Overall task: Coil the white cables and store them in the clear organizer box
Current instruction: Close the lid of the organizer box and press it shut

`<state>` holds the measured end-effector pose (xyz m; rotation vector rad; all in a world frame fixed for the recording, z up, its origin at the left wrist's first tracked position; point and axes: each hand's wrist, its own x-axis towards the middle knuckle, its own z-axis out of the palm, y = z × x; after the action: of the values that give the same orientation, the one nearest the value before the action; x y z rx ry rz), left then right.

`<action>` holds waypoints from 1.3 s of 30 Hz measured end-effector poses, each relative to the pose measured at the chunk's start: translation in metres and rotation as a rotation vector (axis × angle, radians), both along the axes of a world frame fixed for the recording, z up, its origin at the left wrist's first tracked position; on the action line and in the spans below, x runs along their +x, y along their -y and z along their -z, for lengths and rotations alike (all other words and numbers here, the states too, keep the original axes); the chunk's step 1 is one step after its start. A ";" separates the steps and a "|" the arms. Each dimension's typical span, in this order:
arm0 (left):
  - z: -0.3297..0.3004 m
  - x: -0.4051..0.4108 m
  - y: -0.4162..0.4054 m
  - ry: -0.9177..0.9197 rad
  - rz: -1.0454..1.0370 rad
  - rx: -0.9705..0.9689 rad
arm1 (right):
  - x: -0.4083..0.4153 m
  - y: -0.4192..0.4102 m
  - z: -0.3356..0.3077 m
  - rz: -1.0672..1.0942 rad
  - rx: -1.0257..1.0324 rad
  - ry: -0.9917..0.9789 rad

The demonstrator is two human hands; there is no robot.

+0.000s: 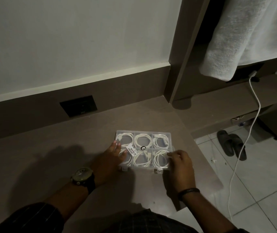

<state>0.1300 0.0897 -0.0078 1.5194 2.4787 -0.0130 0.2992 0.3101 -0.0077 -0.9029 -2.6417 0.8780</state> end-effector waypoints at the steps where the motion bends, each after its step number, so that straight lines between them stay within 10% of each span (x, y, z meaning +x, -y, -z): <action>1: 0.003 -0.001 0.000 -0.023 0.016 -0.009 | 0.002 0.002 0.001 -0.106 0.118 0.033; 9: 0.005 0.000 0.004 -0.039 0.045 -0.003 | 0.004 -0.009 0.015 -0.439 0.300 0.140; 39: 0.029 0.036 -0.015 -0.185 -0.123 0.199 | -0.008 -0.006 -0.001 -0.553 0.615 0.400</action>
<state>0.1664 0.1050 -0.0368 1.4979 2.7899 0.1223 0.2910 0.3160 -0.0064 -0.2003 -3.2657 -0.0980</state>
